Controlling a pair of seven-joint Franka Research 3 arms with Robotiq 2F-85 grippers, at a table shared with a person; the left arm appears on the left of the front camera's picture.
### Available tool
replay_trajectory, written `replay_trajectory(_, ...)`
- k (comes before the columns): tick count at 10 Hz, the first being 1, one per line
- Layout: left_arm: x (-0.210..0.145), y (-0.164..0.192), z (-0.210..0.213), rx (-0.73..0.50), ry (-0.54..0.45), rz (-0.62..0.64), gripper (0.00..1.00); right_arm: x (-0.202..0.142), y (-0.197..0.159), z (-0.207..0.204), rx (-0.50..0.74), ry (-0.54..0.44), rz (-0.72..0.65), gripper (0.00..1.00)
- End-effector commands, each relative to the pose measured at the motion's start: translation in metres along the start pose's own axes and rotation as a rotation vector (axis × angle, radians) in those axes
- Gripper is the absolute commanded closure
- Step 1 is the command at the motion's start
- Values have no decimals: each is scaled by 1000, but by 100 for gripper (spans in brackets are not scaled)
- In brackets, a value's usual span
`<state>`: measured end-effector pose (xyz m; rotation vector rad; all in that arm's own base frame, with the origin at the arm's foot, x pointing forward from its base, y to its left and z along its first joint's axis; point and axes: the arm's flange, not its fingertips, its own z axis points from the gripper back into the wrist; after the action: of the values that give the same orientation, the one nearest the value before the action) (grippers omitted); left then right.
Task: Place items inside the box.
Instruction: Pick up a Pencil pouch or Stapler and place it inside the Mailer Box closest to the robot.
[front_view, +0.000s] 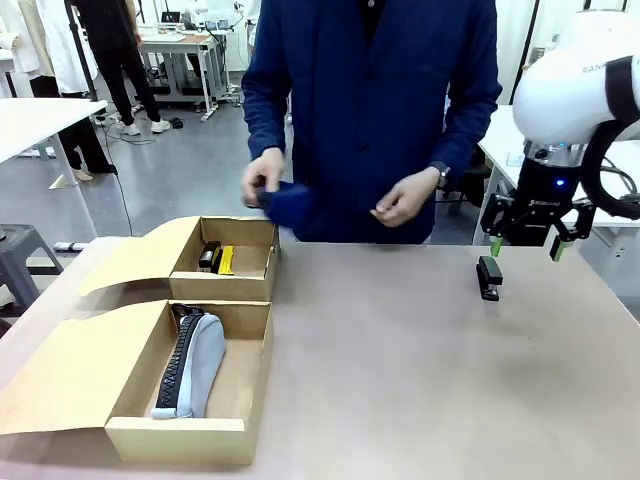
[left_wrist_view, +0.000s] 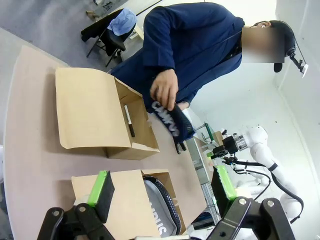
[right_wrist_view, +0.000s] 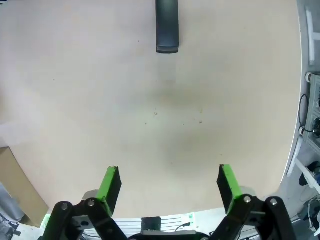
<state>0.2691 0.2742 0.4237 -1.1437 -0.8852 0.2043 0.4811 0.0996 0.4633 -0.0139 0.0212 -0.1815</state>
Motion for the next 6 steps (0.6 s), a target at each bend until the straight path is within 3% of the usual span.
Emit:
replay_trajectory(1, 1, -1, 0, -20, -22, -18, 0, -18, 13, -4, -44, -61, 94, 0)
replay_trajectory(2, 1, -1, 0, -20, -22, -18, 0, 4, 8, -8, -24, -91, 52, 0)
replay_trajectory(3, 1, -1, 0, -20, -22, -18, 0, 48, -4, -19, 47, -77, -2, 0)
replay_trajectory(4, 1, -1, 0, -20, -22, -18, 0, 76, -6, -33, 79, -91, 15, 0)
replay_trajectory(6, 1, -1, 0, -20, -22, -18, 0, 106, -9, -58, 83, -142, -2, 0)
